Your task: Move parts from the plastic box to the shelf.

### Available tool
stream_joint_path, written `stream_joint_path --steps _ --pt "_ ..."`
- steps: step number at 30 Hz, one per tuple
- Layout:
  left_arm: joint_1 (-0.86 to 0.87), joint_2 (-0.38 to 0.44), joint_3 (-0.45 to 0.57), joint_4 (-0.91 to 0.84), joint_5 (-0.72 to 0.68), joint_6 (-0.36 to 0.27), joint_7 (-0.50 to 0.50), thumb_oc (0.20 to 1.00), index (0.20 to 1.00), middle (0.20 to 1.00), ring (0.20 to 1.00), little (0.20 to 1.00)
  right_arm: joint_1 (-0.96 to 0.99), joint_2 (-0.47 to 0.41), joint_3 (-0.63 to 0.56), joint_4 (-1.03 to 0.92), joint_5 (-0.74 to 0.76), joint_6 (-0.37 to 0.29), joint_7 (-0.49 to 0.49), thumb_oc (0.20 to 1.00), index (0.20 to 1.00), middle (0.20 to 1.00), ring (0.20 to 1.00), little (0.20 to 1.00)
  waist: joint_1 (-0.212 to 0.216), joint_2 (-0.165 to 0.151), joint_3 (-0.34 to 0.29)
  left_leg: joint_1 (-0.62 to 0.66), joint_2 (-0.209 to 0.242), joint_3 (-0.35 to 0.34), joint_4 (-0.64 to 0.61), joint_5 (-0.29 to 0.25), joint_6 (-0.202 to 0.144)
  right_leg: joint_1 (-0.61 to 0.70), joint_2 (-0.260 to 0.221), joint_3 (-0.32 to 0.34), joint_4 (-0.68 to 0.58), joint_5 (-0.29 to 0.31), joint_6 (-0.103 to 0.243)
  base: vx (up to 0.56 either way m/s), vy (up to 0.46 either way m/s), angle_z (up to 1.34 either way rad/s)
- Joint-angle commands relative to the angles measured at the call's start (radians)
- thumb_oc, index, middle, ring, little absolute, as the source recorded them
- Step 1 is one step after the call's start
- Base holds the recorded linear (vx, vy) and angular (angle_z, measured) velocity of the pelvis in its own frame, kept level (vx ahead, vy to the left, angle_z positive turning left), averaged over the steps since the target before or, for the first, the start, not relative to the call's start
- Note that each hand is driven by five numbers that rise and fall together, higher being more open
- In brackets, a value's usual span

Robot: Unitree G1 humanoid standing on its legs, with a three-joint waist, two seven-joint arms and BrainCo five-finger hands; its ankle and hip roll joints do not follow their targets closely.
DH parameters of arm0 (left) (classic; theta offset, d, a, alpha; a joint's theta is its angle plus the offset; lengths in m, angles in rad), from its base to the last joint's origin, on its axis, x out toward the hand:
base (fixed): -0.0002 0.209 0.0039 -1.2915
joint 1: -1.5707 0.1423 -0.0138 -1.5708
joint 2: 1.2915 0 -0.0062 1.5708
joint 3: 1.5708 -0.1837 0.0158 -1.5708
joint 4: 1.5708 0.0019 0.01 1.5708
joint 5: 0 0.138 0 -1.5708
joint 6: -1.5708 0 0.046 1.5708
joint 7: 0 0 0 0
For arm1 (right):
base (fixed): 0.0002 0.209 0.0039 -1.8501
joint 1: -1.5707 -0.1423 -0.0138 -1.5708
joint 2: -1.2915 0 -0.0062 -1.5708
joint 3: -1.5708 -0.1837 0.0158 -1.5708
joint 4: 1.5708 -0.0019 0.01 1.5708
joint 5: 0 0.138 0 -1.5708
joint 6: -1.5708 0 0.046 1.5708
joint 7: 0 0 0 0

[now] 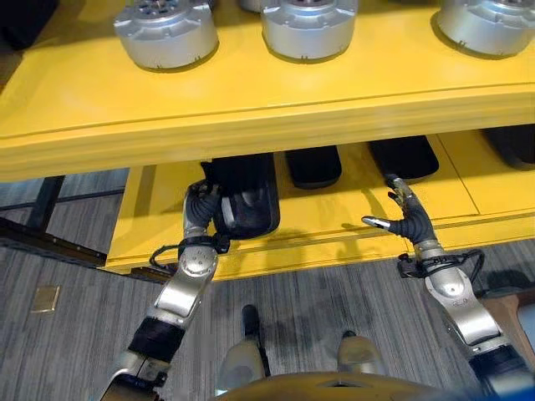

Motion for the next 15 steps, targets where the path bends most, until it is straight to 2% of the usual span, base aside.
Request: stream_joint_path --steps 1,3,6,8,9,10,13,14,15 --pt "-0.004 0.033 0.109 -0.08 0.033 -0.055 0.058 0.2 0.2 0.2 0.2 0.2 -0.054 -0.038 -0.006 -0.051 0.006 -0.046 0.029 1.0 1.0 1.0 1.0 1.0 0.014 0.019 -0.01 0.057 0.007 -0.053 0.005 -0.138 0.017 -0.089 0.149 0.044 0.114 -0.003 -0.076 0.0 0.144 -1.26" --pt "-0.014 0.05 0.116 -0.027 0.031 -0.089 0.071 0.2 0.2 0.2 0.2 0.2 -0.077 -0.045 0.013 -0.021 -0.023 -0.073 0.023 1.0 1.0 1.0 1.0 1.0 0.008 0.035 -0.013 0.064 0.038 -0.01 -0.059 -0.106 0.01 -0.101 0.142 0.035 0.119 -0.013 -0.067 -0.08 0.12 -0.52" --pt "-0.044 0.057 0.111 0.03 0.04 -0.108 0.081 0.2 0.2 0.2 0.2 0.2 -0.088 -0.055 0.019 -0.004 -0.024 -0.07 0.021 1.0 1.0 1.0 1.0 1.0 0.012 0.037 -0.013 0.048 0.049 -0.005 -0.053 -0.09 -0.003 -0.108 0.126 0.017 0.123 -0.009 -0.06 -0.03 0.05 -0.11" --pt "-0.053 0.057 0.113 0.041 0.047 -0.106 0.079 0.2 0.2 0.2 0.2 0.2 -0.086 -0.058 0.015 0.002 -0.018 -0.07 0.028 1.0 1.0 1.0 1.0 1.0 0.01 0.037 -0.013 0.053 0.06 0.009 -0.063 -0.088 -0.004 -0.105 0.118 0.005 0.125 -0.019 -0.059 0.02 0.019 0.08" --pt "-0.063 0.062 0.118 0.048 0.057 -0.094 0.078 0.2 0.2 0.2 0.2 0.2 -0.071 -0.062 -0.004 -0.002 -0.014 -0.062 0.046 1.0 1.0 1.0 1.0 1.0 -0.001 0.04 -0.017 0.053 0.093 0.046 -0.086 -0.062 -0.019 -0.102 0.111 -0.016 0.124 -0.024 -0.059 -0.01 0.033 0.09" --pt "-0.065 0.061 0.117 0.05 0.06 -0.095 0.078 0.2 0.2 0.2 0.2 0.2 -0.069 -0.062 -0.007 -0.002 -0.015 -0.062 0.045 1.0 1.0 1.0 1.0 1.0 -0.003 0.042 -0.016 0.049 0.1 0.052 -0.089 -0.051 -0.021 -0.105 0.112 -0.019 0.123 -0.017 -0.059 0.03 0.049 0.19" --pt "-0.083 0.052 0.11 0.077 0.069 -0.1 0.064 0.2 0.2 0.2 0.2 0.2 -0.031 -0.062 -0.034 -0.009 -0.018 -0.059 0.039 1.0 1.0 1.0 1.0 1.0 -0.031 0.041 -0.021 0.045 0.151 0.144 -0.111 -0.016 -0.042 -0.093 0.092 -0.056 0.119 -0.029 -0.058 0.0 0.077 0.54" --pt "-0.111 0.045 0.091 0.109 0.093 -0.115 0.05 0.2 0.2 0.2 0.2 0.2 0.008 -0.063 -0.077 -0.015 -0.021 -0.062 0.024 1.0 1.0 1.0 1.0 1.0 -0.073 0.042 -0.028 0.038 0.208 0.277 -0.128 0.023 -0.058 -0.097 0.077 -0.111 0.133 -0.037 -0.062 -0.04 0.124 0.76" --pt "-0.118 0.044 0.086 0.116 0.096 -0.119 0.05 0.2 0.2 0.2 0.2 0.2 0.014 -0.064 -0.084 -0.016 -0.022 -0.062 0.023 1.0 1.0 1.0 1.0 1.0 -0.08 0.041 -0.029 0.037 0.215 0.296 -0.131 0.028 -0.06 -0.098 0.074 -0.12 0.136 -0.039 -0.062 -0.05 0.163 0.89"
